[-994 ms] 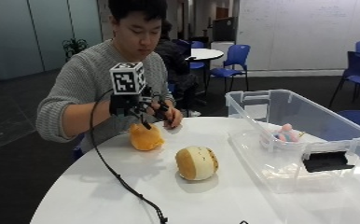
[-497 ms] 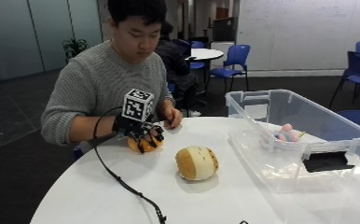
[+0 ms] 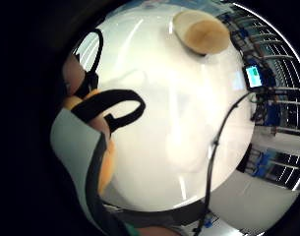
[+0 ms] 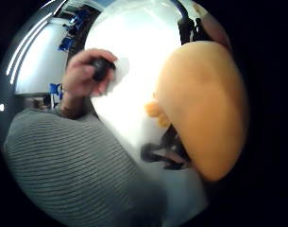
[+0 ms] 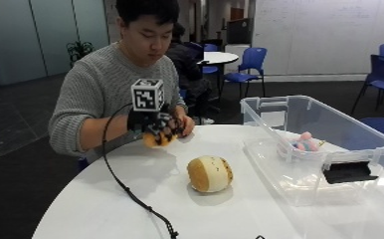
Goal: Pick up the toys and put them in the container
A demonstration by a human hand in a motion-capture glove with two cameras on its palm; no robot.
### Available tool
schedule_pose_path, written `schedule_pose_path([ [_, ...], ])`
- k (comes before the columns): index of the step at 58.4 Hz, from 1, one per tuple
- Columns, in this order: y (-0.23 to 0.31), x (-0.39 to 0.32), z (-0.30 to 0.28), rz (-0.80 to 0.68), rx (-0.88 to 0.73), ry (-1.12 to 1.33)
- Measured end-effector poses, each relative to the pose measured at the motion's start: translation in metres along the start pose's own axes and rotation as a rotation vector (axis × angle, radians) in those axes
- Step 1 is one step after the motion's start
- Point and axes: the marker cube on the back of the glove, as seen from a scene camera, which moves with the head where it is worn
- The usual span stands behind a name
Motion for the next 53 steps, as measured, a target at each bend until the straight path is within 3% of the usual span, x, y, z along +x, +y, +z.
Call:
schedule_pose_path([
  [13, -0.054, 0.04, -0.136, 0.047, 0.252, 0.039],
  [24, -0.084, 0.043, -0.163, -0.103, 0.248, 0.045],
  [28, -0.114, 0.037, -0.175, -0.097, 0.245, -0.053],
  [32, -0.16, 0.053, -0.188, -0.101, 0.284, -0.029],
  [38, -0.256, 0.06, -0.199, 0.08, 0.325, -0.063],
  [41, -0.298, 0.091, -0.188, 0.057, 0.292, 0.241],
  [46, -0.394, 0.055, -0.182, 0.279, 0.245, -0.062],
  [53, -0.455, 0.062, -0.143, 0.278, 0.085, 0.122],
])
